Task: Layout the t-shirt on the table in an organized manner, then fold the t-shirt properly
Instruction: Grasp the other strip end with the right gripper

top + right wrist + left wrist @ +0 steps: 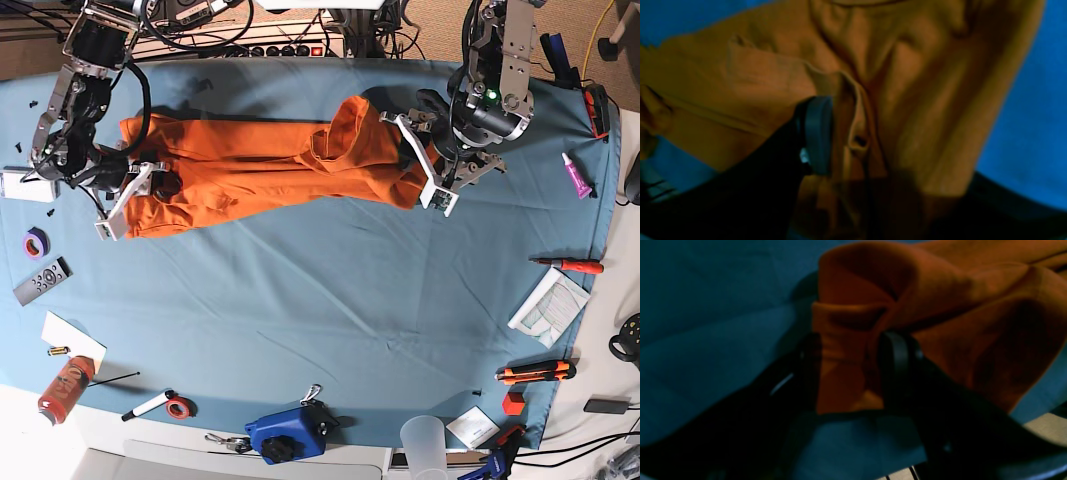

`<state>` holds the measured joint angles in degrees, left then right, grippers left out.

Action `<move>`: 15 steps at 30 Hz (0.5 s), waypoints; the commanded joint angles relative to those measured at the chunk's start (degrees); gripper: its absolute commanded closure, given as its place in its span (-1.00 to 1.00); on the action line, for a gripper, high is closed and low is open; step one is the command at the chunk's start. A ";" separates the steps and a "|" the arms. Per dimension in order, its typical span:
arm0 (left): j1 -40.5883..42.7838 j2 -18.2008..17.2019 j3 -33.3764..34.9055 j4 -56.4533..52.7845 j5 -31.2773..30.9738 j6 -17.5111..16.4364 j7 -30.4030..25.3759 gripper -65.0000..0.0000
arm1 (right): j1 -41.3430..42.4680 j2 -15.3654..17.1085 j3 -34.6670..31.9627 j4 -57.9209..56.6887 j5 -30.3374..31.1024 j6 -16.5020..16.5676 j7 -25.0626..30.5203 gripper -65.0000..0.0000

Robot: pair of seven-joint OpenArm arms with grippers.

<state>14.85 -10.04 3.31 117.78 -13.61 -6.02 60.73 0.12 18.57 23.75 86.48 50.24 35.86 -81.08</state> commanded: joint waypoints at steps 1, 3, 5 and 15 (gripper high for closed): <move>-0.39 -0.13 -0.09 1.11 -0.15 -0.04 -1.14 0.13 | 1.01 1.77 1.44 1.05 3.74 0.26 1.08 0.26; -0.39 -0.13 -0.07 1.11 -0.15 -0.02 -0.96 0.13 | 1.01 1.70 4.46 2.34 5.70 1.33 1.08 0.26; -0.42 -0.13 -0.07 1.11 -0.15 -0.02 -0.74 0.13 | 1.01 1.77 7.72 3.72 5.62 1.90 1.08 0.26; -0.42 -0.11 -0.07 1.11 -0.15 -0.04 -0.74 0.13 | -2.01 2.34 10.64 4.57 -3.19 4.14 1.08 0.00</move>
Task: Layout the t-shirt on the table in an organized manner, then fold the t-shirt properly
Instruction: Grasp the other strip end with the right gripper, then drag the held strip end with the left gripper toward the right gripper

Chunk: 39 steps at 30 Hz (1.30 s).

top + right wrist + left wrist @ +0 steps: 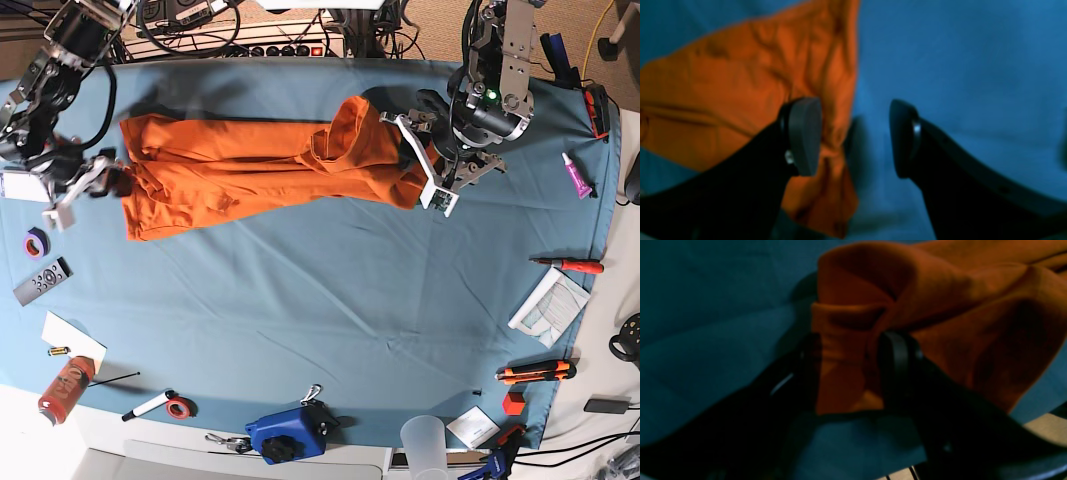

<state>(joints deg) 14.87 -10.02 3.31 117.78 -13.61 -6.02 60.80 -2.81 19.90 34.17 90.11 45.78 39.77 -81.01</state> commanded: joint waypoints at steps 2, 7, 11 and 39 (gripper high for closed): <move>-0.42 -0.15 -0.07 1.11 -0.15 -0.04 -0.81 0.13 | 0.52 0.63 -1.66 0.90 1.03 0.23 1.01 0.00; -0.44 -0.13 -0.07 1.11 -0.15 -0.02 -0.79 0.13 | 0.59 -1.66 -5.20 0.72 -4.79 -4.50 6.58 0.00; -0.44 -0.15 -0.07 1.11 -0.15 -0.04 -0.79 0.13 | 0.59 -3.61 -7.37 -2.40 -9.92 -6.01 7.39 0.00; 8.81 -0.13 -0.07 16.26 -6.60 -8.13 -3.48 -0.05 | 0.76 -5.90 -11.67 -7.67 -4.24 -6.10 3.85 0.00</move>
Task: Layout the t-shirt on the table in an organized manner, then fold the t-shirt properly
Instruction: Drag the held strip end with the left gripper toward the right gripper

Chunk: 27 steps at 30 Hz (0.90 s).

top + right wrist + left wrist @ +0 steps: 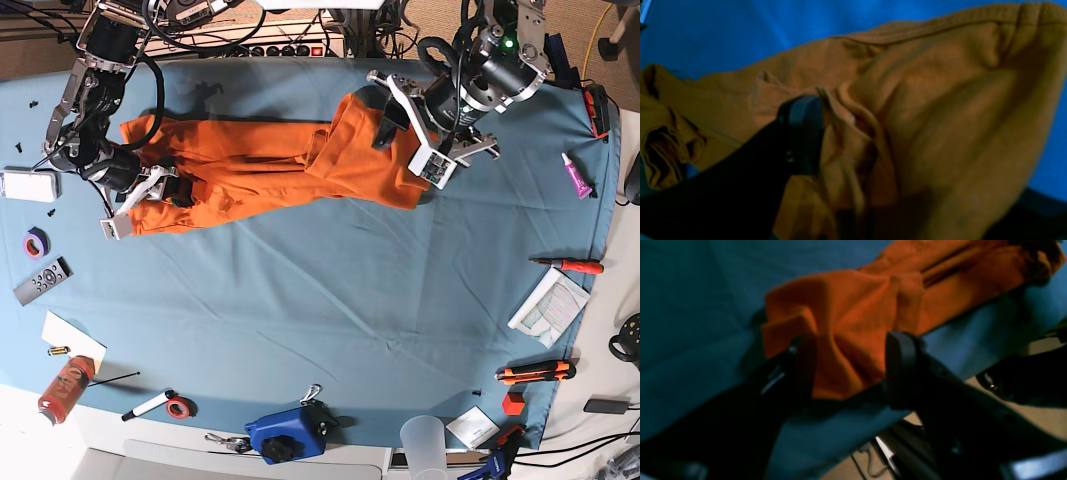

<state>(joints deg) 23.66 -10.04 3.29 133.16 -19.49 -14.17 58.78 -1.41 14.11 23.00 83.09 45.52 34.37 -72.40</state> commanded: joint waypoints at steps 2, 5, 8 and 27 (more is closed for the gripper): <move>0.02 -0.11 0.66 0.83 -0.70 -1.40 -2.29 -0.05 | -0.63 -0.11 -0.50 -0.66 -3.98 -0.70 -4.70 0.00; 0.00 -0.11 5.01 0.81 0.39 -2.23 -3.39 -0.05 | -0.63 -0.11 -0.50 -0.66 -3.98 -0.70 -4.20 0.00; 0.00 -0.13 12.74 0.72 9.88 -2.08 -5.64 -0.05 | -0.61 -0.11 -0.50 -0.66 -3.98 -0.70 -3.63 0.00; -9.88 -0.11 32.59 -14.51 33.07 13.33 -4.26 -0.04 | -0.63 -0.11 -0.50 -0.66 -4.26 -0.70 -3.58 0.00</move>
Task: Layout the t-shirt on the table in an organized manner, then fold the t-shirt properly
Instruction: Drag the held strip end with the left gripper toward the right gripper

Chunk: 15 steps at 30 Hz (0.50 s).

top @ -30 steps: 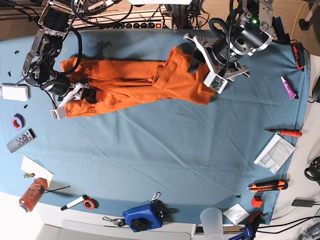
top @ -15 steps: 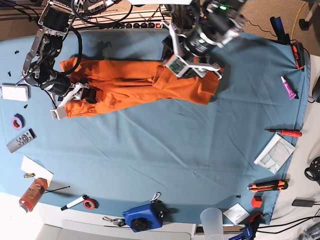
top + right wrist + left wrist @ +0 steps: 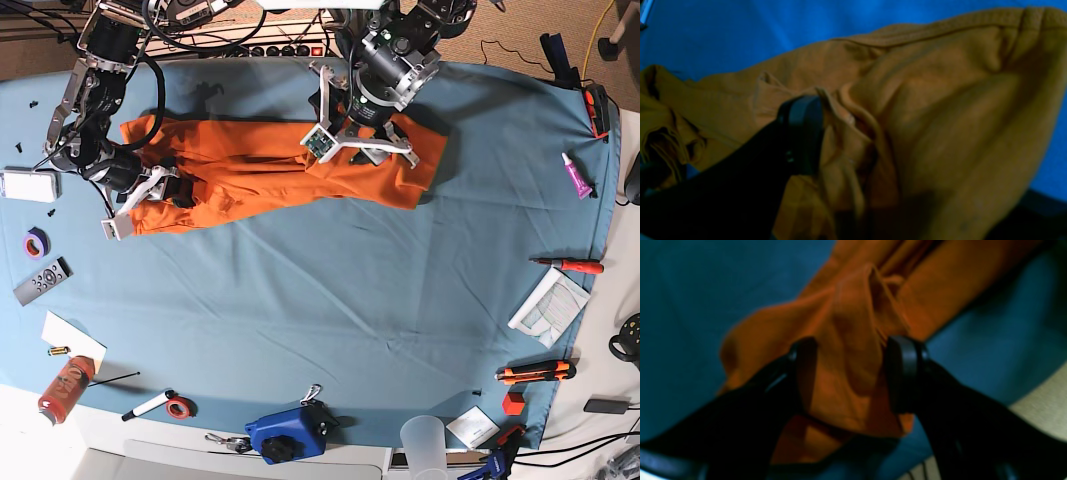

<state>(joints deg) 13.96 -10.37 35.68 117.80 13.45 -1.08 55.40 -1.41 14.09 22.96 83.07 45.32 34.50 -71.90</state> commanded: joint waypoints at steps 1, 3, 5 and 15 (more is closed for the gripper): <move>-0.17 0.22 0.20 0.85 -0.50 0.26 -0.87 -0.02 | -0.63 -0.09 -0.46 -0.63 -4.04 -0.83 -3.91 0.00; -0.17 0.22 0.20 0.85 -1.20 0.24 -0.81 0.20 | -0.63 -0.09 -0.46 -0.63 -4.04 -0.83 -3.43 0.00; -0.17 0.22 0.20 0.85 -1.29 0.24 -0.79 0.64 | -0.63 -0.09 -0.46 -0.63 -4.02 -0.83 -3.23 0.00; -0.83 4.48 0.20 1.09 -1.29 0.24 -0.22 1.00 | -0.61 -0.09 -0.46 -0.63 -4.28 -0.83 -3.06 0.00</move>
<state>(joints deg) 13.56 -6.55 35.68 117.73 12.16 -1.06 56.62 -1.43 14.09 22.96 83.07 45.08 34.50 -71.37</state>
